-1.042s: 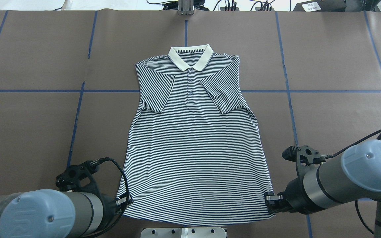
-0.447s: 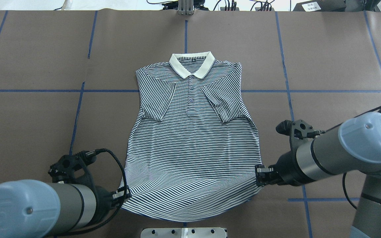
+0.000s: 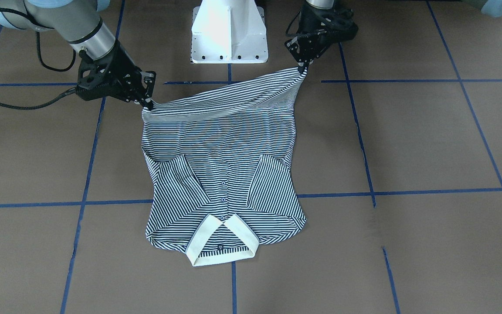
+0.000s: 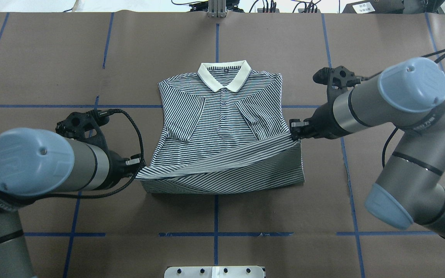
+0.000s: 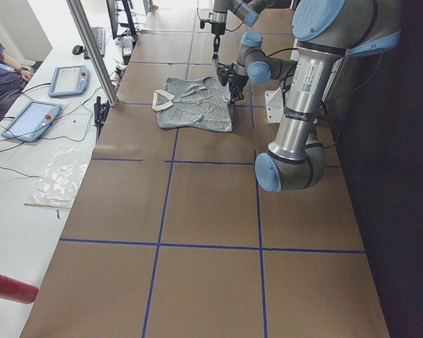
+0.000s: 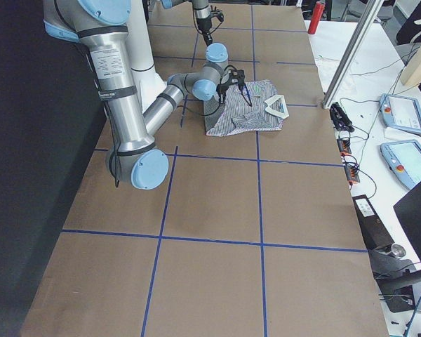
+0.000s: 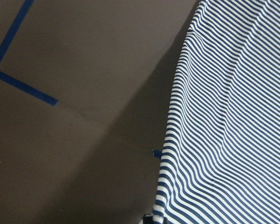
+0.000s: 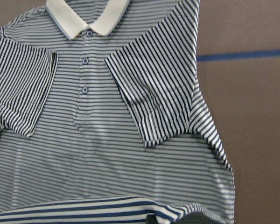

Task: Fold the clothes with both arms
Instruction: 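Lift the hem with both grippers and fold it toward the collar, then lay the hem down just below the collar and open both grippers, then grasp the side edge of the folded shirt with the right gripper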

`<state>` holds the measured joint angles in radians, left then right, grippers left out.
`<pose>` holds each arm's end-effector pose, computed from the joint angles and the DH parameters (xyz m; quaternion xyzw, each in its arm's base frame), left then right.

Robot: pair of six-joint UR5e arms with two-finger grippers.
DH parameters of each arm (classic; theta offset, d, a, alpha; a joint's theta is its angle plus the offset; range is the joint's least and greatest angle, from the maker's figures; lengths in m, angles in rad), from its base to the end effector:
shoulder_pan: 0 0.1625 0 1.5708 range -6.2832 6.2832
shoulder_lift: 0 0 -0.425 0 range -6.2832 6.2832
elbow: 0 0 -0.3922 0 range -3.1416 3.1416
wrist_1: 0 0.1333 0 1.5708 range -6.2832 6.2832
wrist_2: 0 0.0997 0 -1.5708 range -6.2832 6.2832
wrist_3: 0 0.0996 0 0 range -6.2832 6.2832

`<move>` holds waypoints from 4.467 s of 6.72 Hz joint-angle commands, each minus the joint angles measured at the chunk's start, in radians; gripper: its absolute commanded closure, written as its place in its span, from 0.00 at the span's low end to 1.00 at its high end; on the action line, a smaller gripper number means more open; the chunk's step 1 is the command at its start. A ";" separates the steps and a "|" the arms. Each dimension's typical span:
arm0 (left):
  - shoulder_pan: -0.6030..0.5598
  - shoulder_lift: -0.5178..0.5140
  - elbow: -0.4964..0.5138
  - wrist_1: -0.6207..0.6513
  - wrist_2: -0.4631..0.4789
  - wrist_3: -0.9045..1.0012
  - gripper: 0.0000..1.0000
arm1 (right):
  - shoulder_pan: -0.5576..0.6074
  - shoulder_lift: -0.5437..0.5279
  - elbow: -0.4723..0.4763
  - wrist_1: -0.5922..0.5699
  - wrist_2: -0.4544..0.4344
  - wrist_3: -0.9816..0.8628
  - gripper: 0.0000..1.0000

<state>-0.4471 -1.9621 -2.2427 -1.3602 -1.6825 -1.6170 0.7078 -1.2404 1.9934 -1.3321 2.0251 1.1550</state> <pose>0.3916 -0.3233 0.2027 0.0324 0.4147 -0.1996 0.8872 -0.3623 -0.4279 0.2618 0.0793 -0.4978 0.0187 0.8634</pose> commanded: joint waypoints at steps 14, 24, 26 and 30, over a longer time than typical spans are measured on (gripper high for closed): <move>-0.274 -0.224 0.741 -0.583 -0.006 0.098 0.50 | 0.140 0.351 -0.653 0.149 -0.046 -0.155 1.00; -0.269 -0.259 0.617 -0.461 -0.043 0.095 0.00 | -0.069 0.044 -0.389 0.171 -0.032 0.018 0.01; -0.271 -0.256 0.617 -0.461 -0.045 0.092 0.00 | -0.071 0.029 -0.372 0.151 -0.019 0.021 0.23; -0.269 -0.254 0.618 -0.467 -0.045 0.091 0.00 | -0.071 0.029 -0.357 0.123 0.003 0.020 1.00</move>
<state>-0.7177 -2.2162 -1.6258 -1.8241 -1.7273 -1.5252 0.6355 -1.2113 1.6357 -1.2065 2.0259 1.1755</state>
